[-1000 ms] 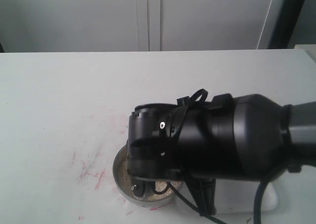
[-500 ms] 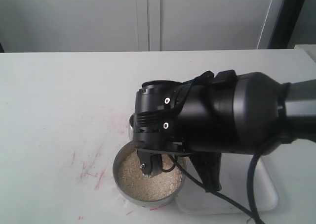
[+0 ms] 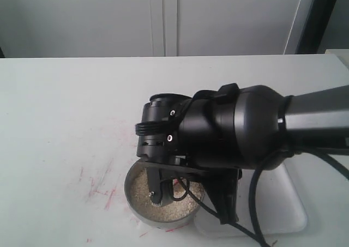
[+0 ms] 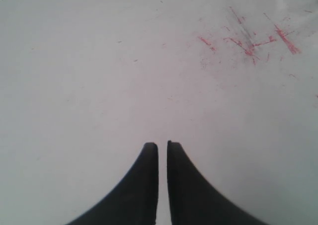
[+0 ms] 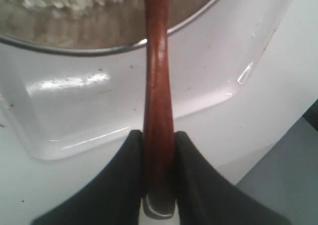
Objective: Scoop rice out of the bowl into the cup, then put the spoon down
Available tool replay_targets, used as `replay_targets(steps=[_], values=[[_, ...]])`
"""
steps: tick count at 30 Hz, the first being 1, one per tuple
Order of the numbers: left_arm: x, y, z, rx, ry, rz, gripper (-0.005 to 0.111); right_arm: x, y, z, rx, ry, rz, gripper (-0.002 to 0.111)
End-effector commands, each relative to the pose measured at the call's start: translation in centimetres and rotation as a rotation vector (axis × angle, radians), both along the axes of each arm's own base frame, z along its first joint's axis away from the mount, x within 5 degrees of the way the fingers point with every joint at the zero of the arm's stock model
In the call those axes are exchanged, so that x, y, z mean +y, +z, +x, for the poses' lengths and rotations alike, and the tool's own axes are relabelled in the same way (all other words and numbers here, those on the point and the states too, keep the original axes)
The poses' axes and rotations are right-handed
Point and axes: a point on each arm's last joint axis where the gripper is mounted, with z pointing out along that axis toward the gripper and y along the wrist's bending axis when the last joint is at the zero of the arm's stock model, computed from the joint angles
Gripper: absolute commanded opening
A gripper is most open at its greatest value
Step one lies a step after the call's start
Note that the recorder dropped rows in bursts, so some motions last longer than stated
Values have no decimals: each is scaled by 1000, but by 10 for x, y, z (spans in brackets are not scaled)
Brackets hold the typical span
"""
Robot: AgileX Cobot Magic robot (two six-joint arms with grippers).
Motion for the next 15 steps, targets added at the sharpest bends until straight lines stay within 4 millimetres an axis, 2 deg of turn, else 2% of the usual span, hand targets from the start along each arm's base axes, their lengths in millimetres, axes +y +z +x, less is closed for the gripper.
replay_targets(steps=[1, 5, 9, 15], values=[[0, -7, -1, 59, -6, -5, 14, 5, 6, 0, 51, -22, 62, 0], [0, -7, -1, 59, -6, -5, 14, 5, 9, 3, 100, -74, 128, 0], [0, -7, -1, 59, -6, -5, 14, -4, 8, 9, 134, -140, 167, 0], [0, -7, -1, 59, -6, -5, 14, -16, 6, 13, 272, -228, 280, 0]])
